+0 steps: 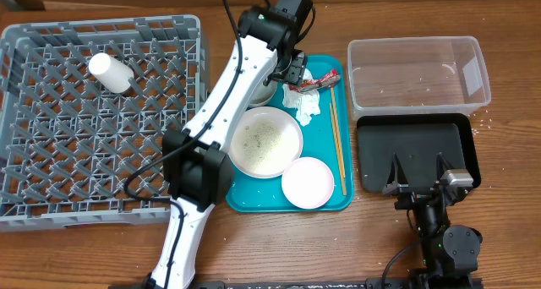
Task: Sort waste into correct bins and load items into the dishwasher
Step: 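Move the left gripper back to the white bowl on the tray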
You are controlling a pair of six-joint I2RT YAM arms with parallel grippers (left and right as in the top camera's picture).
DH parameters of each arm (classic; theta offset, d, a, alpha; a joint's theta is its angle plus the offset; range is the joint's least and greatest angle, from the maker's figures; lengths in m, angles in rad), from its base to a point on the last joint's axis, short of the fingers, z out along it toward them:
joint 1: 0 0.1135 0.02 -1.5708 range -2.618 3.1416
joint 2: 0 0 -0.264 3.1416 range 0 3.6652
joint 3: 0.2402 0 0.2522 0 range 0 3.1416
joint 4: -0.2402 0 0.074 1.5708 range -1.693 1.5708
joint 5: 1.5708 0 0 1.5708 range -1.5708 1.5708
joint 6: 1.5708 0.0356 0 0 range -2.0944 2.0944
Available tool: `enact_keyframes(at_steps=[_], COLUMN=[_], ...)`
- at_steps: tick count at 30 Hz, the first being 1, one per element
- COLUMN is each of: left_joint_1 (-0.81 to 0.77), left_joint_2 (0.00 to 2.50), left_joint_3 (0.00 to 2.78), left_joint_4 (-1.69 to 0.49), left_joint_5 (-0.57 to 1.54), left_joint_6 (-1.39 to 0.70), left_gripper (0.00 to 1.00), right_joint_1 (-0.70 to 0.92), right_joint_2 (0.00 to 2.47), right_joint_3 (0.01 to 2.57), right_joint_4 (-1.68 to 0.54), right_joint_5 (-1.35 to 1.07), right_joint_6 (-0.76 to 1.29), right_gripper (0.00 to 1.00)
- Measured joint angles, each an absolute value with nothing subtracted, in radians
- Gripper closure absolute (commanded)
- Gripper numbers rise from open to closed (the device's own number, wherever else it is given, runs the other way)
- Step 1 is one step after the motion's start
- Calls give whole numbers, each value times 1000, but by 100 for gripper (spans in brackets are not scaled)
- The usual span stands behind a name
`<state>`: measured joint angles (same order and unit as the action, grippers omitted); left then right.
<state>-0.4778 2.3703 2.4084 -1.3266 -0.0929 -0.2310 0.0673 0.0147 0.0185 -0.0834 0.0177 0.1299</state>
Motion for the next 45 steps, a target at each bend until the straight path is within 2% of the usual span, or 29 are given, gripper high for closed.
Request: enact_keyframes(at_steps=[6, 18, 22, 27, 31, 36, 38, 39, 45], left_joint_1=[-467, -457, -456, -456, -456, -456, -456, -456, -456], left_joint_2=[2470, 2507, 2521, 2573, 2589, 2589, 2589, 2589, 2589], left_joint_3=[2408, 2408, 2408, 2408, 2408, 2422, 2447, 2468, 2627], left_joint_4=[-1309, -1294, -1298, -1302, -1303, -1325, -1349, -1366, -1471], left_joint_5=[-117, -121, -121, -121, -121, -121, -121, -120, -121], left_joint_6=[-241, -257, -258, -260, -260, -263, -264, -265, -263], left_gripper=[45, 48, 55, 57, 75, 77, 94, 96, 96], right_joint_1=[67, 67, 67, 67, 67, 67, 67, 67, 67], right_joint_2=[15, 15, 15, 15, 15, 15, 15, 15, 15], right_joint_3=[19, 19, 19, 19, 19, 19, 19, 19, 19], right_joint_4=[-84, -83, -83, -83, -84, -84, -83, -83, -83], right_joint_5=[18, 17, 18, 18, 18, 18, 18, 18, 18], right_joint_6=[130, 130, 130, 130, 130, 130, 130, 130, 130], right_gripper=[0, 0, 0, 0, 0, 0, 0, 0, 0])
